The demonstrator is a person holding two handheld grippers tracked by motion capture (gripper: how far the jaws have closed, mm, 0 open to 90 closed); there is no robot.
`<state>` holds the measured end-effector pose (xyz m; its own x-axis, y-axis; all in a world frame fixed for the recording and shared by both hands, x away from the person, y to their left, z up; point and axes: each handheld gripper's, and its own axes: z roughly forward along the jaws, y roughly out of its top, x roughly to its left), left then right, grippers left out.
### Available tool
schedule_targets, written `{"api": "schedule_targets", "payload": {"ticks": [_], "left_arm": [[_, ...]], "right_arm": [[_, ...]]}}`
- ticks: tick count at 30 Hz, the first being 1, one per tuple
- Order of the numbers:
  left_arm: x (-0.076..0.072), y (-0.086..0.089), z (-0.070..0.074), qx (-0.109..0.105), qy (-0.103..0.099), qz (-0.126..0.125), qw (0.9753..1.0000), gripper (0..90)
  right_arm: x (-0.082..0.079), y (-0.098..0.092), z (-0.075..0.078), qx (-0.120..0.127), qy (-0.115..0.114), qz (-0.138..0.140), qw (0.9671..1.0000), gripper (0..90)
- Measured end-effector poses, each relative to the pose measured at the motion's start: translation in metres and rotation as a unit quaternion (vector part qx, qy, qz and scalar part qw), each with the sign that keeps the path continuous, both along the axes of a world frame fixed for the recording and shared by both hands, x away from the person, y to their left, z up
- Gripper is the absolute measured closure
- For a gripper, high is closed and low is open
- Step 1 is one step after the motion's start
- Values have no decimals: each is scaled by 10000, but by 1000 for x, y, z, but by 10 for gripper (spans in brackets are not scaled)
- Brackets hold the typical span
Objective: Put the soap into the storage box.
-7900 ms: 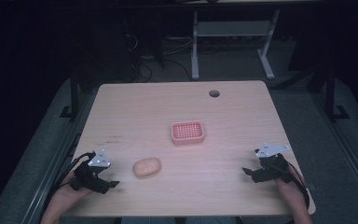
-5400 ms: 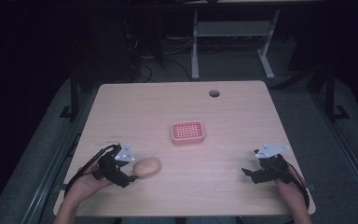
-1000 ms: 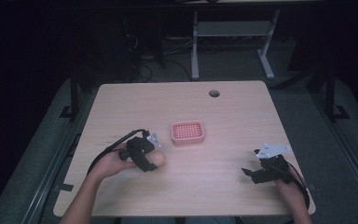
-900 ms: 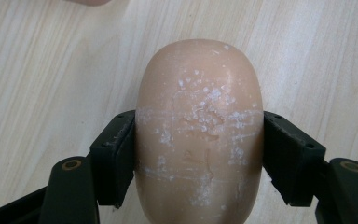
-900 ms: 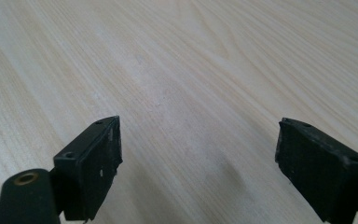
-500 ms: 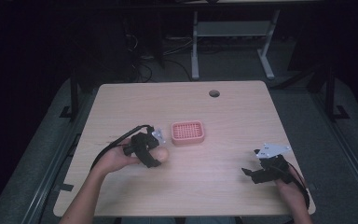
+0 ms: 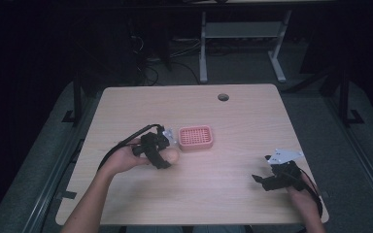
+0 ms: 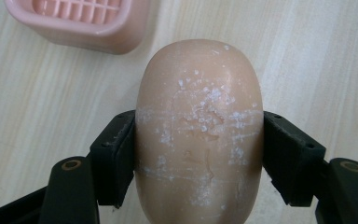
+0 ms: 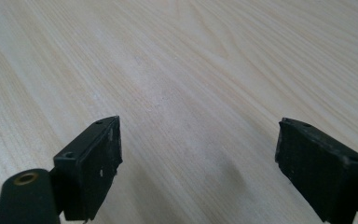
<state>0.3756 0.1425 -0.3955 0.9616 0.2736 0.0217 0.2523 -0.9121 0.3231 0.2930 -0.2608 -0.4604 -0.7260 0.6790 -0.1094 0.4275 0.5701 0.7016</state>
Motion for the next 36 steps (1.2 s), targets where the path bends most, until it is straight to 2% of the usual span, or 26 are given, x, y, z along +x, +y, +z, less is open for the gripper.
{"api": "schedule_targets", "payload": {"ticks": [10,18,24,27,31,36], "left_arm": [[10,-11,1,-9,1,-51,10000,321],[17,-17,6,-23,13,-105,9999,321],[22,-21,11,5,-59,-132,9999,320],[26,-22,12,-59,-33,-96,9999,321],[30,-26,13,18,-41,-114,9999,320],[33,-32,17,-34,-44,-184,9998,321]], "right_arm": [[-1,-1,1,58,-9,-24,10000,140],[0,-2,1,80,-47,-7,10000,140],[-1,-1,2,110,-52,-13,9999,140],[-2,-1,3,156,-73,-6,9999,140],[-2,-1,3,171,-53,-20,9998,139],[-2,-2,4,178,-42,-40,9998,140]]}}
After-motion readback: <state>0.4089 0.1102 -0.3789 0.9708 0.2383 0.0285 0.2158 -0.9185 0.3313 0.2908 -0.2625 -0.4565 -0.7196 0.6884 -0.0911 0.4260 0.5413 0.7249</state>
